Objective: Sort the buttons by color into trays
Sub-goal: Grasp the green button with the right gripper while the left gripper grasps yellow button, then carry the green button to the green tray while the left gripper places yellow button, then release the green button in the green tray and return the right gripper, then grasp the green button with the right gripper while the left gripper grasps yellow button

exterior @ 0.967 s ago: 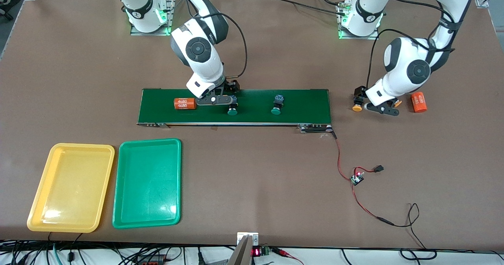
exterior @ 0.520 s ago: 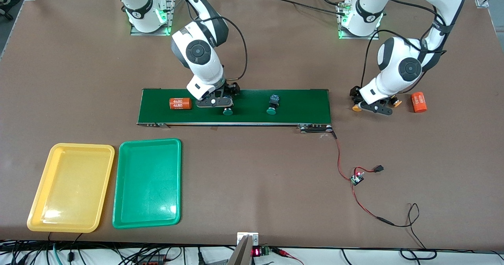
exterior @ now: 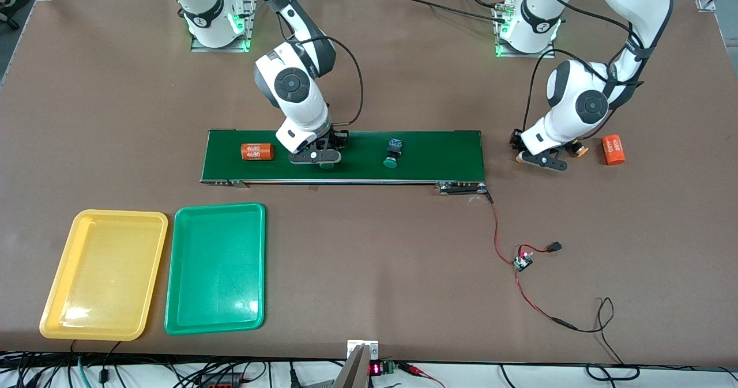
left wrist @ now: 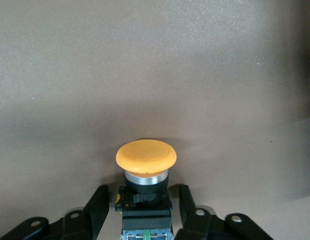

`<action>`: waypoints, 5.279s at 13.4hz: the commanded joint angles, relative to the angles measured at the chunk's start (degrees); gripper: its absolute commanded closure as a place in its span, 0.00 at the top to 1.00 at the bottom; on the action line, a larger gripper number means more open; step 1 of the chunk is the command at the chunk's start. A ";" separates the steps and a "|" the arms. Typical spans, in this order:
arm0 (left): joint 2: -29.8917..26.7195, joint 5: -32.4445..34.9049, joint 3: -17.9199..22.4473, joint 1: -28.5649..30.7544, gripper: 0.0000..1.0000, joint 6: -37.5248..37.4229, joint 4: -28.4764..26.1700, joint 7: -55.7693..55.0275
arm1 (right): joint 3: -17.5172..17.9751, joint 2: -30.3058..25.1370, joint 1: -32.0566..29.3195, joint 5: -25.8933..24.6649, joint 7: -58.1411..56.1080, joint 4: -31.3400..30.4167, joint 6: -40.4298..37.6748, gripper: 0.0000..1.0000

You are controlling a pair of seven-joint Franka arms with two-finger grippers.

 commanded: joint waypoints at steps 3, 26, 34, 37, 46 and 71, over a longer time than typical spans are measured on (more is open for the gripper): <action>-0.63 -2.29 -1.35 -0.67 0.28 -3.01 0.13 -2.23 | -2.47 -1.07 -0.55 0.13 -0.40 4.00 -4.17 0.00; -4.13 -19.17 -15.86 -0.50 1.00 -12.85 16.66 -16.30 | -7.76 13.95 -26.92 -0.22 -36.18 23.79 -8.94 0.08; -11.18 -8.24 -4.36 0.04 1.00 -30.69 19.38 -13.32 | -7.76 15.09 -27.36 0.13 -36.18 23.79 -8.94 0.90; -10.65 1.47 -0.59 0.12 1.00 -33.32 18.77 -12.70 | -7.76 13.87 -26.92 0.13 -36.18 22.57 -9.38 1.00; -2.39 2.10 17.00 -0.32 0.98 -31.15 14.82 -13.05 | -4.43 -15.30 -17.69 0.66 -20.12 -6.60 -9.73 1.00; 0.51 -3.35 17.63 -0.23 0.40 -8.98 3.12 -22.54 | 8.06 -6.97 -11.80 -7.34 17.79 -4.87 0.37 1.00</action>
